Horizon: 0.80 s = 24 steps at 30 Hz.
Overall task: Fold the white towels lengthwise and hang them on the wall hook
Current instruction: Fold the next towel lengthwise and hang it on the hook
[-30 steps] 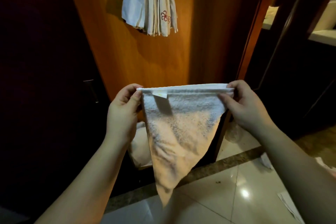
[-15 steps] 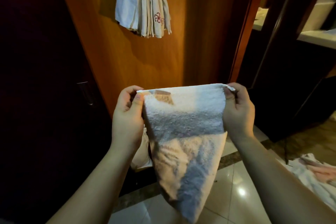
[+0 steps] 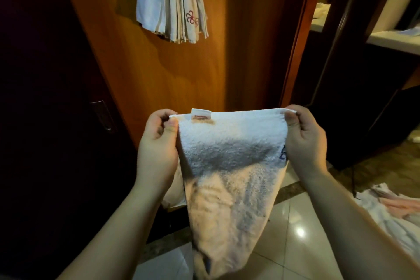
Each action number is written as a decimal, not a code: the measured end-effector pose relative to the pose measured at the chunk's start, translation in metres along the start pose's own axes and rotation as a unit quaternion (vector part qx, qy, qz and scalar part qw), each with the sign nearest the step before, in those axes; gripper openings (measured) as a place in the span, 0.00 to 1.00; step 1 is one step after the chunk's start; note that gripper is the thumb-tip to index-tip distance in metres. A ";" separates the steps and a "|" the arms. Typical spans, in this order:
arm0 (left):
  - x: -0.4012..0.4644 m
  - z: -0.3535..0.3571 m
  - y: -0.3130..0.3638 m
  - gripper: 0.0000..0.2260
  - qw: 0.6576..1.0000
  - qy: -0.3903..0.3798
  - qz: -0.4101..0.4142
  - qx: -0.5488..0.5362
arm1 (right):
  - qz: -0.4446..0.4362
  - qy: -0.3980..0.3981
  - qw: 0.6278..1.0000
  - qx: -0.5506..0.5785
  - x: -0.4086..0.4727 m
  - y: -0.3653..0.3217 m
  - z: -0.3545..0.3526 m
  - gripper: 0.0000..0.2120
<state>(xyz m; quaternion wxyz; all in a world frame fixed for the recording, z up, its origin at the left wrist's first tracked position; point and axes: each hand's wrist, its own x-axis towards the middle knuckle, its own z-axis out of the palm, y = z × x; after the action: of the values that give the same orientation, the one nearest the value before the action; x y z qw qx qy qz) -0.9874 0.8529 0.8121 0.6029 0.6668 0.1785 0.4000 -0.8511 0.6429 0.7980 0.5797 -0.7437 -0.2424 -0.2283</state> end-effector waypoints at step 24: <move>-0.018 -0.018 0.003 0.05 0.987 -0.052 0.063 0.136 | 0.300 -0.267 0.819 0.409 0.005 0.028 0.006 0.22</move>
<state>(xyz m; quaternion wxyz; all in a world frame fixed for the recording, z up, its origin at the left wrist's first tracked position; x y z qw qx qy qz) -1.0126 0.8514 0.8086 0.4886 0.7726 0.1576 0.3735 -0.8294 0.6435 0.7784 0.7829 -0.5060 -0.2234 0.2848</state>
